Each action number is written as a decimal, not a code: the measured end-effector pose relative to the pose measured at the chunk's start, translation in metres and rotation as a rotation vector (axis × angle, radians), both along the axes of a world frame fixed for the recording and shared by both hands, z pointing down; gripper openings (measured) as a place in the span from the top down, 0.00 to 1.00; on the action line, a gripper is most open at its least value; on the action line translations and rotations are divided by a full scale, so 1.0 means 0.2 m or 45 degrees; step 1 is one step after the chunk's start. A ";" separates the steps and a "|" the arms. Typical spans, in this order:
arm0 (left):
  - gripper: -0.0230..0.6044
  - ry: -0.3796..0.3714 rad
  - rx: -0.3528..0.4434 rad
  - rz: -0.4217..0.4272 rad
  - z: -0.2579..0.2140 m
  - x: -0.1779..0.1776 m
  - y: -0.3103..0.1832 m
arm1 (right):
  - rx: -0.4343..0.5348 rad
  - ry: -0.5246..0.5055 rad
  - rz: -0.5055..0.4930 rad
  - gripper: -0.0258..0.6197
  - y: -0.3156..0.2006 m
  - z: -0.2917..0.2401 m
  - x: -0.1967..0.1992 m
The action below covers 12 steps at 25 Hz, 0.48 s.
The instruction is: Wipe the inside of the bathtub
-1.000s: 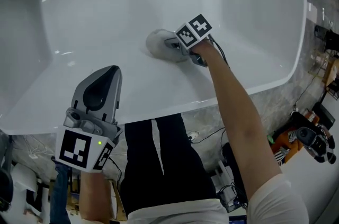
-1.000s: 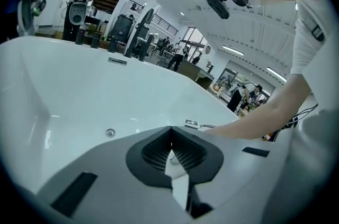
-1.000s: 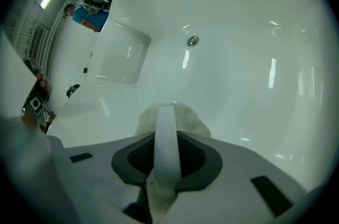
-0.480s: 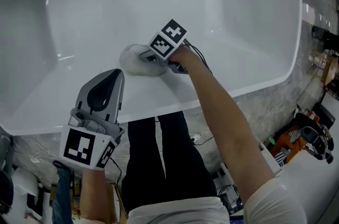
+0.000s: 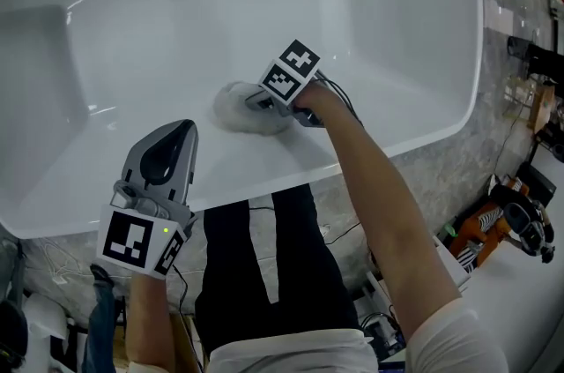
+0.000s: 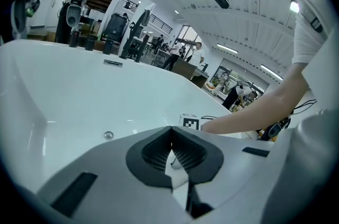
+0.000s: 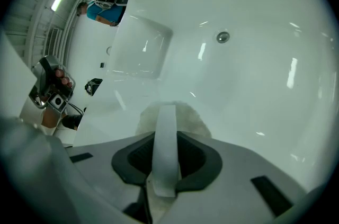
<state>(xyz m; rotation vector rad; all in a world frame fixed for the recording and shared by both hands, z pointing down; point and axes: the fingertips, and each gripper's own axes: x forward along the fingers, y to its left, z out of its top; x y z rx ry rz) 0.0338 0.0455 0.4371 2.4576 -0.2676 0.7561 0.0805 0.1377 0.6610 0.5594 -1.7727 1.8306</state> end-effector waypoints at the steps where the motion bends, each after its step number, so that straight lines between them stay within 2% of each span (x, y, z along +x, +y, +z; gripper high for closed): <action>1: 0.95 0.002 0.002 0.007 -0.01 0.04 0.02 | -0.017 0.023 0.015 0.82 0.05 0.01 0.09; 12: 0.95 0.027 -0.002 0.023 -0.10 0.39 0.21 | -0.168 0.250 0.140 0.82 0.52 0.07 0.95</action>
